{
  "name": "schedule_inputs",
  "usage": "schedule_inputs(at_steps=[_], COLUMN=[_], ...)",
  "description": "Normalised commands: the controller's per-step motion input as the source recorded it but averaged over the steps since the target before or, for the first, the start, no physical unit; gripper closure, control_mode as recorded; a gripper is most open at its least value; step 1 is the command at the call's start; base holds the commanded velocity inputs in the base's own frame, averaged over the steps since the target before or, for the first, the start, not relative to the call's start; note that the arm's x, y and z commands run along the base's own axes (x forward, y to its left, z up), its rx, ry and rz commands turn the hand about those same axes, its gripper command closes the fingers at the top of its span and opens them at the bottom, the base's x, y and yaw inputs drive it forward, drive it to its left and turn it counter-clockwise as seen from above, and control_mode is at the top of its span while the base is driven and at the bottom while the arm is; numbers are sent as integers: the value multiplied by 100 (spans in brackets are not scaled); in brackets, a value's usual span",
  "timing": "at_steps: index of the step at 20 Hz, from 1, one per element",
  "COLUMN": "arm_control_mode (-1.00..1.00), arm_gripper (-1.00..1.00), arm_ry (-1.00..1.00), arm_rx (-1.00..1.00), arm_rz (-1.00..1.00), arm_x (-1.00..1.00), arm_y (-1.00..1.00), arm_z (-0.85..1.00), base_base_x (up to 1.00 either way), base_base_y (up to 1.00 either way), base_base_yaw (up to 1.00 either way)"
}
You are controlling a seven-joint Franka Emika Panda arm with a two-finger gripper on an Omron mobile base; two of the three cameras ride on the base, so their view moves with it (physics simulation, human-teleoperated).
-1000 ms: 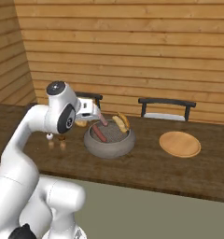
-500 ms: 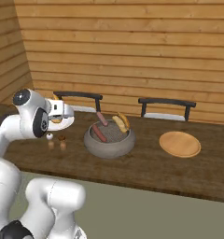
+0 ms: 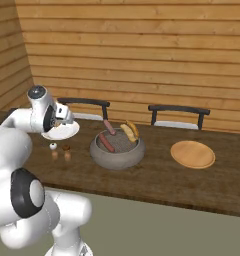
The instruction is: Place one bun and one sausage from the bowl on each plate.
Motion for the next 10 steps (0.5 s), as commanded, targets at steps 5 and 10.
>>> schedule_inputs(at_steps=[5,10], arm_control_mode=[-100,-100], arm_gripper=[100,100], arm_ry=[19,3], arm_rx=[0,-2], arm_rz=[-5,-10], arm_x=[22,62], arm_y=[20,70], arm_z=[-63,-49], base_base_x=[0,0], base_base_y=[0,0], base_base_yaw=[0,0])
